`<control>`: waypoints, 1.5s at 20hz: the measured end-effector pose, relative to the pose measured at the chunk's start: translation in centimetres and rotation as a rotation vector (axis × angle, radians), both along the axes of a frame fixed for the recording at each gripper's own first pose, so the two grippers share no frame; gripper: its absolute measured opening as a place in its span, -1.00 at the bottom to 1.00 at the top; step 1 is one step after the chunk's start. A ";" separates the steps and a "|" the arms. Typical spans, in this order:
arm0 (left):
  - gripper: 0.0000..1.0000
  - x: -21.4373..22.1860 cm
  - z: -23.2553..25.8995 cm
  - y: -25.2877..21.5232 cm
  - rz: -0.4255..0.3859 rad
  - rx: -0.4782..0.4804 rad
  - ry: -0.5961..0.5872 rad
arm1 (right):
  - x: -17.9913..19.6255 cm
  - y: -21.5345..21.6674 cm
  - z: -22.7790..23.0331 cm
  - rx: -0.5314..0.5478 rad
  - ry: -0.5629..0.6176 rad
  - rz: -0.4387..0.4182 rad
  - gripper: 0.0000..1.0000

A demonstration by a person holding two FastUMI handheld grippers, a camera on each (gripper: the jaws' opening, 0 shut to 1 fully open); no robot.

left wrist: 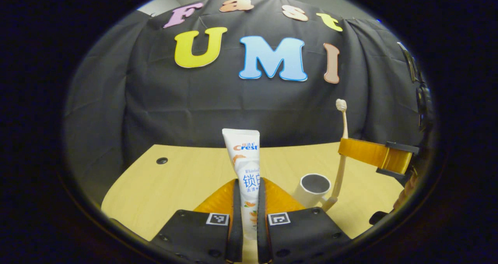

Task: Put the toothbrush and toothpaste on the desktop into the cup, then pick up the cup and place it on the coaster on the desktop.

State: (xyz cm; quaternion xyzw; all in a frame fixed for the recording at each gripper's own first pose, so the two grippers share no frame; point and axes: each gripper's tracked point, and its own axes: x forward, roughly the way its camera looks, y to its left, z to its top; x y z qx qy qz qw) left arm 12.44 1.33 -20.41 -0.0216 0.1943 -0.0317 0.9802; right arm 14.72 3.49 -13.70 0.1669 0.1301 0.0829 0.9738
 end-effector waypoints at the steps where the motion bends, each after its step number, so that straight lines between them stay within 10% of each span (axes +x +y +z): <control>1: -0.56 0.7 0.4 -0.2 0.000 -0.011 -0.018 | 0.7 -0.3 0.3 0.002 -0.018 -0.014 -0.93; 23: -0.57 4.8 1.8 -1.4 0.003 -0.046 -0.090 | 4.5 0.0 -10.8 -0.198 0.172 -0.014 -0.85; 25: -0.56 4.8 1.5 -1.6 0.007 -0.046 -0.083 | 4.1 0.2 -11.0 -0.188 0.186 0.005 -0.63; 30: -0.58 4.9 1.5 -2.0 0.006 -0.038 -0.085 | 2.6 0.4 -11.0 -0.165 0.221 0.042 0.67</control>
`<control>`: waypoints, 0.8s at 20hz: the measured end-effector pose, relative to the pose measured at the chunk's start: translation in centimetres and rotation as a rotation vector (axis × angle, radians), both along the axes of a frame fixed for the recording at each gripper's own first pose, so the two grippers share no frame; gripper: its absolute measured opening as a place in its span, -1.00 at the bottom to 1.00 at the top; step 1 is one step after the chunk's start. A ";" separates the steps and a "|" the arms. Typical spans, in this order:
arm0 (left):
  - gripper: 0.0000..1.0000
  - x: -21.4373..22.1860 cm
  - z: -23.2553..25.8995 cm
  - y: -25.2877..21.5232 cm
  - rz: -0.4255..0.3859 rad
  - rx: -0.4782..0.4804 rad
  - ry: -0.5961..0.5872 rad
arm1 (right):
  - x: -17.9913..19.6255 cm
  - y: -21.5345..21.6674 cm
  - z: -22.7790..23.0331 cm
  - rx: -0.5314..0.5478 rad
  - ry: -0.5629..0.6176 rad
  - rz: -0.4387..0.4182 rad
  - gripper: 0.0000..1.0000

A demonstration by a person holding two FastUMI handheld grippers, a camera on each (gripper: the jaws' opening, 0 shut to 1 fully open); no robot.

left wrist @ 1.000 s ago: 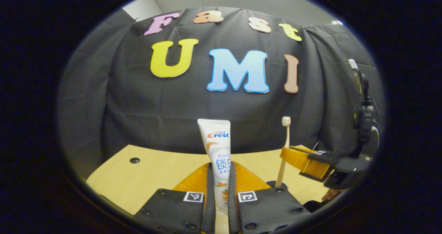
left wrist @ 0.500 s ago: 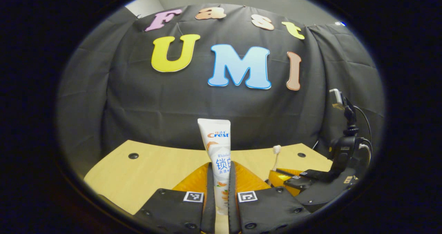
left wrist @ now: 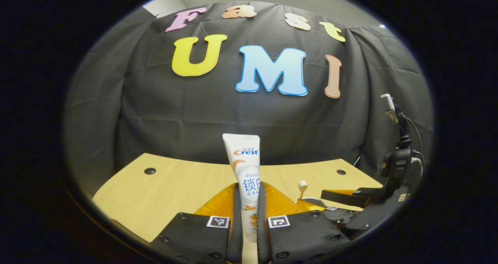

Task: Put the toothbrush and toothpaste on the desktop into the cup, then pick up the cup and place it on the coaster on the desktop.

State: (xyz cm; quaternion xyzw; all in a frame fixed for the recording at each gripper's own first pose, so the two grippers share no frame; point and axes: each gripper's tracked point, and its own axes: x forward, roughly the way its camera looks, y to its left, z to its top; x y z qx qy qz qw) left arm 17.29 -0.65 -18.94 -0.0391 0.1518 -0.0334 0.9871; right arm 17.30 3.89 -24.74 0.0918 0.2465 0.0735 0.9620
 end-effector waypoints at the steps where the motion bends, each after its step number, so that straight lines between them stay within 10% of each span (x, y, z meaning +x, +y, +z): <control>1: -0.58 0.1 0.1 -0.2 -0.001 -0.001 -0.004 | -0.2 -0.2 0.3 0.001 0.000 0.001 0.71; 16: -0.58 3.0 4.4 -4.7 -0.041 -0.008 -0.201 | -6.0 -8.6 6.4 0.026 -0.071 -0.089 0.71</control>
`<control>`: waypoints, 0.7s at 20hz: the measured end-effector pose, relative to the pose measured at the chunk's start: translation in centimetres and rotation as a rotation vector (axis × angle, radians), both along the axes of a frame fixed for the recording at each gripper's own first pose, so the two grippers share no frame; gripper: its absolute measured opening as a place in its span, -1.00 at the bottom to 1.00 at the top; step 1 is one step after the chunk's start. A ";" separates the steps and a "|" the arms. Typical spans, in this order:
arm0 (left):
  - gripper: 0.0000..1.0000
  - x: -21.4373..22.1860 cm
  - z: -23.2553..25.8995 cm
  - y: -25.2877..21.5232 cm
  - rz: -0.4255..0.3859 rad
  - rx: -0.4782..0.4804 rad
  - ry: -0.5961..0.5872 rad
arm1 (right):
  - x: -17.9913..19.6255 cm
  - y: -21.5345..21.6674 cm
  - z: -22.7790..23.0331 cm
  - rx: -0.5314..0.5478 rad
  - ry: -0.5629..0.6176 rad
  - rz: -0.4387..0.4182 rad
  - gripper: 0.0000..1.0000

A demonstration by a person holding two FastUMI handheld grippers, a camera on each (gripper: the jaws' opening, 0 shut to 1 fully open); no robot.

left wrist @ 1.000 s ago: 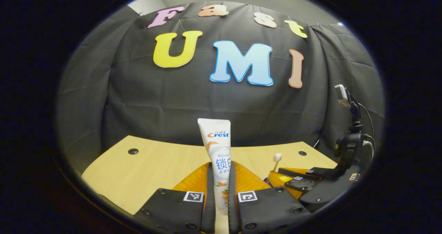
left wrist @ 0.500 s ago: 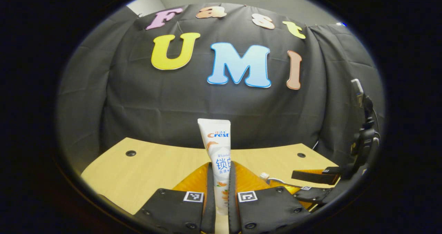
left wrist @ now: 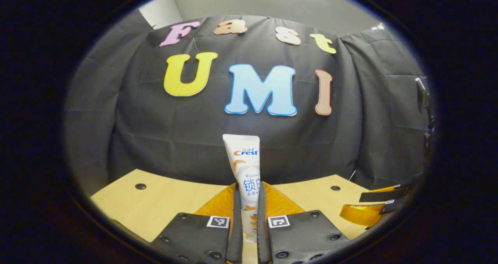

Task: Put the toothbrush and toothpaste on the desktop into the cup, then pick up the cup and place it on the coaster on the desktop.

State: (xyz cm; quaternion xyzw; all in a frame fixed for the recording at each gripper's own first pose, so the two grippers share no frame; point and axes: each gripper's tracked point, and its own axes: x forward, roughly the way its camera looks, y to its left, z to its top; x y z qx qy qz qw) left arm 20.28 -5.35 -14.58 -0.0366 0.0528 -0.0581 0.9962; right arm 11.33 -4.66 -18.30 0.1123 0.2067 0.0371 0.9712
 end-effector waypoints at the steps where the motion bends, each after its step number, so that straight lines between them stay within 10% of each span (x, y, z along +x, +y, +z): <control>1: -0.58 0.6 0.1 -0.5 -0.006 -0.001 -0.017 | -0.2 -0.5 0.1 -0.003 0.001 -0.008 0.71; 14: -0.57 4.9 -1.8 -7.7 -0.122 -0.062 -0.075 | -1.1 -2.3 -1.9 -0.010 0.050 -0.029 0.72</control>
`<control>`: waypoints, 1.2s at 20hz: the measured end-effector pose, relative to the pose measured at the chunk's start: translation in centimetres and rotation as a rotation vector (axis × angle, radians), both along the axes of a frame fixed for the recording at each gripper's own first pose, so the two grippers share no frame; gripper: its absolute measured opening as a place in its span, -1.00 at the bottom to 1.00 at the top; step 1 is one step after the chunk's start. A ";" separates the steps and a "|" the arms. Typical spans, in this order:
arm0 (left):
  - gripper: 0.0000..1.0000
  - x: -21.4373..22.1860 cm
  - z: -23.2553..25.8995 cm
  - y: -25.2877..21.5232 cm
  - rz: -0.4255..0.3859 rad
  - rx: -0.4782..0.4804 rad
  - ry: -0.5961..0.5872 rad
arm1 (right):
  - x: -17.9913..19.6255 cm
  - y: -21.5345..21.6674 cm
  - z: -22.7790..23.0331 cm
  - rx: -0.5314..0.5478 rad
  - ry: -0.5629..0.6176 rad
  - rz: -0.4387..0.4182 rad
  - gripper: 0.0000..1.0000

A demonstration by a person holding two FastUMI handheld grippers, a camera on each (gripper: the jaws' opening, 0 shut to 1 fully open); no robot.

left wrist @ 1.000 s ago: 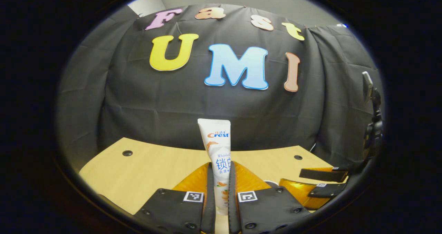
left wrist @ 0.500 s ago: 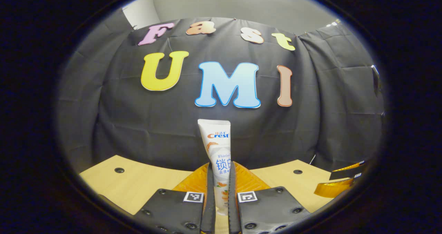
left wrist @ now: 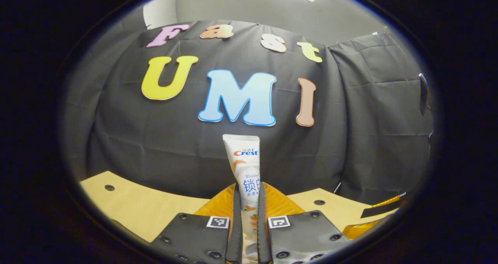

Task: Put the toothbrush and toothpaste on the desktop into the cup, then pick up the cup and place it on the coaster on the desktop.

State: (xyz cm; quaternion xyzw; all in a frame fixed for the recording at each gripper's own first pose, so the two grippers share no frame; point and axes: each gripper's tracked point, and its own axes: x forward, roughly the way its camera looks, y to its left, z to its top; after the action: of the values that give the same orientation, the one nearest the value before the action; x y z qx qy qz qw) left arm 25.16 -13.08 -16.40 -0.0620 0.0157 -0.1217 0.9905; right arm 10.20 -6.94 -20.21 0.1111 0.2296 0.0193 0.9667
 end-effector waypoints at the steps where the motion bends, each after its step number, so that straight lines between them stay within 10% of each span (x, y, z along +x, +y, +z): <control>1: -0.57 0.0 -0.6 -0.4 -0.009 -0.006 0.009 | 0.0 0.0 -0.1 0.005 0.006 0.000 0.72; 19: -0.37 -1.4 -4.9 -3.6 -0.064 0.011 0.076 | -0.1 -0.4 -2.5 0.037 0.057 0.011 0.72; 24: 0.92 -2.1 -3.8 -3.9 -0.061 0.068 0.041 | -0.3 -0.2 -2.5 0.054 0.066 0.015 0.72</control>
State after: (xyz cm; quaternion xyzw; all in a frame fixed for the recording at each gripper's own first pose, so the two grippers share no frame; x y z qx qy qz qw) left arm 23.10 -16.96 -20.20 -0.0303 0.0419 -0.1501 0.9873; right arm 9.85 -7.15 -22.72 0.1360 0.2617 0.0292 0.9551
